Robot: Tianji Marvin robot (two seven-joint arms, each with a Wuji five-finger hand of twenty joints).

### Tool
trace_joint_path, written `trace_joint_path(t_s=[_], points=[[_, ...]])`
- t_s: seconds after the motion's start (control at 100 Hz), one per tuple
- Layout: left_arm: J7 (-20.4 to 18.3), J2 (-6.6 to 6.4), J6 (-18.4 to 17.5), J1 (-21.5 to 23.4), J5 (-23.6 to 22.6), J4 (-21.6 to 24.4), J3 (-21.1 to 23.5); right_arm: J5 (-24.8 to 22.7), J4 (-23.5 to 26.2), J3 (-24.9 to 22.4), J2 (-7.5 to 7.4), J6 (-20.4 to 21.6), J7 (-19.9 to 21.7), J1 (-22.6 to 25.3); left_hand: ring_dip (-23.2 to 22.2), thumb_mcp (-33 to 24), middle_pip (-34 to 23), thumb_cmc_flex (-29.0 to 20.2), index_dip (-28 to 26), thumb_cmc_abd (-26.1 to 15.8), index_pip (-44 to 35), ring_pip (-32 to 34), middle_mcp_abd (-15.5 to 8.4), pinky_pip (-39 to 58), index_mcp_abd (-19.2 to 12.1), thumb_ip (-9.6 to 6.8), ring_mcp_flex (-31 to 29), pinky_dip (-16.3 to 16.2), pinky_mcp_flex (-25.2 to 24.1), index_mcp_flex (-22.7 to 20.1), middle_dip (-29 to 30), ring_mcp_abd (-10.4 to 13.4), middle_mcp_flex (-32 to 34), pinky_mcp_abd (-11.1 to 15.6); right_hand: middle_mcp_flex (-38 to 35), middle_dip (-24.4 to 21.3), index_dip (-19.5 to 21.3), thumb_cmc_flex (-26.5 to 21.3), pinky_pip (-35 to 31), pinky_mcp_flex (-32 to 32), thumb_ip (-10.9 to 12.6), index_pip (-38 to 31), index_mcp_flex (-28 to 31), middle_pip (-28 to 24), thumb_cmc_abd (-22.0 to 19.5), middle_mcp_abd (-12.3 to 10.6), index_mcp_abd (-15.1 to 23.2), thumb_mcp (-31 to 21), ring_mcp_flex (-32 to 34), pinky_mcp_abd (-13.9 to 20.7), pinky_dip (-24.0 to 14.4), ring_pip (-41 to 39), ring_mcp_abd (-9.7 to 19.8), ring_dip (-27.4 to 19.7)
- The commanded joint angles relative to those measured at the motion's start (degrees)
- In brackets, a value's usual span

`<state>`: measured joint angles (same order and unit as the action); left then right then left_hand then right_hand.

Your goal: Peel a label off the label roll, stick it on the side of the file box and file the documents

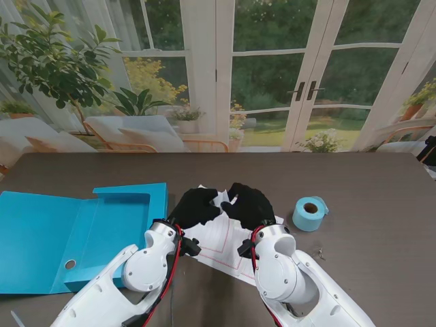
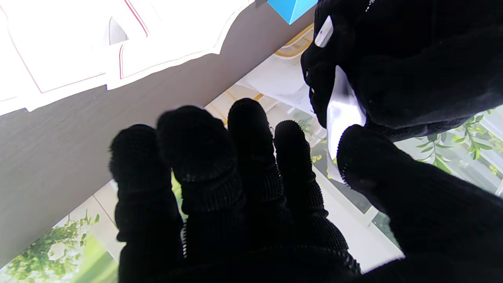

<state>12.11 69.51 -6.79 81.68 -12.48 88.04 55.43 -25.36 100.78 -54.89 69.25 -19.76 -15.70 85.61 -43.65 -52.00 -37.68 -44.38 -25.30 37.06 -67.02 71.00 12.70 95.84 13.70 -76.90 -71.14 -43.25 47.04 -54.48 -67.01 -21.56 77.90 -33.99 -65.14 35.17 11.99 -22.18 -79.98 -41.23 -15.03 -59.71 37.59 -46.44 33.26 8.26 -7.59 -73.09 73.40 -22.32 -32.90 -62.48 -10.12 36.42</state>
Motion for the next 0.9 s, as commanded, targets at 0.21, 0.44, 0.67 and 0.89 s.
trace_joint_path(t_s=[0.21,0.44,0.67,0.89], points=[[-1.03,-0.13,0.34,0.85,-0.47,0.78,0.51,1.56,-0.5,0.81,0.87,-2.81,1.19,-0.58,-0.99,-0.19,0.66,1.22,-0.86,0.47,-1.31,-0.09,-1.23,1.65,2.57,-1.88,-1.05,-1.29,-0.42,1.25,-0.91,-2.1,1.12,-1.64,5.47,0.63,8.37,4.35,-2.43,-2.39,6.49,4.35,-2.97,-2.44,-1.4,0.96,-3.4,-2.26,1.31,-0.53,-0.58,1.82,-0.79,-1.28],[-1.5,-0.27,0.17,1.1,-0.29,0.82,0.66,4.08,-1.2,1.01,1.72,-2.07,-0.6,-0.72,-1.14,-0.22,0.72,1.25,-0.93,0.47,-1.35,-0.17,-1.29,1.56,2.5,-1.87,-1.03,-1.41,-0.49,1.2,-0.97,-2.13,1.14,-1.64,4.31,0.14,0.72,2.13,-2.76,-3.31,1.83,0.08,-0.67,-2.16,1.74,0.53,1.07,-3.03,1.35,0.11,-0.18,0.41,0.02,-0.74],[-1.82,-0.37,0.42,1.44,-0.28,1.02,0.72,6.86,-1.11,0.69,2.46,-2.12,-1.9,-0.52,-1.26,-0.24,0.77,1.25,-0.93,0.47,-1.31,-0.24,-1.23,1.51,2.51,-1.86,-1.03,-1.5,-0.49,1.21,-1.01,-2.09,1.12,-1.65,2.85,0.18,-0.11,0.29,-3.52,-3.69,-1.22,-2.02,0.31,-2.82,1.93,0.62,1.34,-2.44,1.37,-0.24,-0.76,-1.55,-0.38,0.01],[-1.89,-0.37,0.2,1.28,-0.22,0.81,0.68,6.53,-1.83,0.91,2.37,-0.36,-2.15,-0.81,-1.36,-0.25,0.82,1.3,-0.96,0.36,-1.27,-0.29,-1.21,1.45,2.55,-1.83,-1.04,-1.59,-0.52,1.25,-1.04,-2.09,1.1,-1.67,-8.73,0.75,-4.1,-6.66,-5.09,-9.75,-4.9,-12.38,11.11,-1.67,8.58,-0.76,2.04,-3.73,1.56,-0.33,0.21,-10.11,1.88,3.72]])
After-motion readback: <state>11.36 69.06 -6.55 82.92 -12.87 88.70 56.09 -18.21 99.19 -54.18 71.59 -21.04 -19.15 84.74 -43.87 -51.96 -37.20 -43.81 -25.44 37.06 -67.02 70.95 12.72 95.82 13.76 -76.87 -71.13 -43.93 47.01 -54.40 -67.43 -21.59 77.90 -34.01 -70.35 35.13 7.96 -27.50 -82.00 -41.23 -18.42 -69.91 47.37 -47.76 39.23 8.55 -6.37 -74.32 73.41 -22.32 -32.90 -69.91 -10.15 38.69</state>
